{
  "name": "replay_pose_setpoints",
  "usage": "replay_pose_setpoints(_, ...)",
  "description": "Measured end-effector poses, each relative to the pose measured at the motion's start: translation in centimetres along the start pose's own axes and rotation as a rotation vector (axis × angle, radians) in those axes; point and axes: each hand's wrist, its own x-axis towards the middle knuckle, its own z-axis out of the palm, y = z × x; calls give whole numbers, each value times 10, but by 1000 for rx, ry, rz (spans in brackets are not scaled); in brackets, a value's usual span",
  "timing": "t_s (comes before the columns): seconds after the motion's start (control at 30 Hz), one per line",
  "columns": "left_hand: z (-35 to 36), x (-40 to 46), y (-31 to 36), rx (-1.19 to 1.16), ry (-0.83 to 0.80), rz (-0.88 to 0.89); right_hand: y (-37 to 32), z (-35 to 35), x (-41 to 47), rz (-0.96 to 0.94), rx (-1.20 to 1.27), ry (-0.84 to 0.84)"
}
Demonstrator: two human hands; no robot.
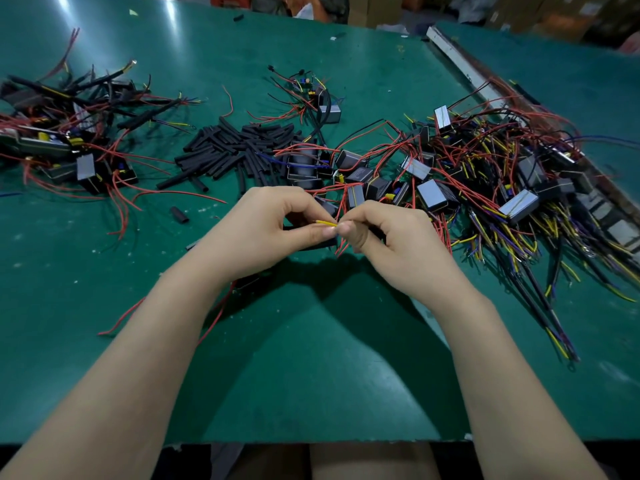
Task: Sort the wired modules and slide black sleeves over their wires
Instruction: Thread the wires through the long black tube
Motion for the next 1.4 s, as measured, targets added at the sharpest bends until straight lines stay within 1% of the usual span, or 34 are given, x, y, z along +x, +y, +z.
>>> replay_pose_setpoints(0.17, -7, -2, -7, 21, 49, -71, 1, -6, -1, 53, 87, 60)
replay_pose_setpoints(0.27, -12, -3, -11, 34, 16, -101, 3, -9, -1, 73, 75, 57)
replay_pose_setpoints(0.4, -5, -2, -7, 36, -6, -76, 3, -8, -2, 45, 21, 46)
replay_pose_setpoints(0.53, -1, -1, -4, 29, -29, -59, 2, -5, -1, 36, -12, -12)
replay_pose_setpoints(0.6, -4, -2, -4, 6, -4, -49, 3, -6, -1, 54, 23, 10)
replay_pose_setpoints(0.7, -9, -3, -7, -64, 32, -65, 7, -10, -1, 105, 119, 87)
replay_pose_setpoints(0.77, -10, -3, -11, -39, 14, -87, 9, -12, -1, 120, 156, 97)
replay_pose_setpoints(0.87, -10, -2, -14, 37, -5, -89, 12, -15, -1, 136, 180, 62)
replay_pose_setpoints(1.03, -10, 0, -13, 17, 56, -26, 14, -16, 0, 173, 176, 53)
replay_pose_setpoints(1.13, -6, 0, -13, 116, 50, 27, 14, -13, 0, 176, 147, 24)
replay_pose_setpoints(1.2, -3, 2, -13, 177, 97, 63, 15, -11, -1, 169, 115, 23)
replay_pose_setpoints(1.3, 3, 2, -12, 230, 173, 115, 17, -8, -1, 136, 78, 59)
replay_pose_setpoints(1.4, 8, 3, -11, 233, 238, 158, 15, -6, -1, 101, 39, 111)
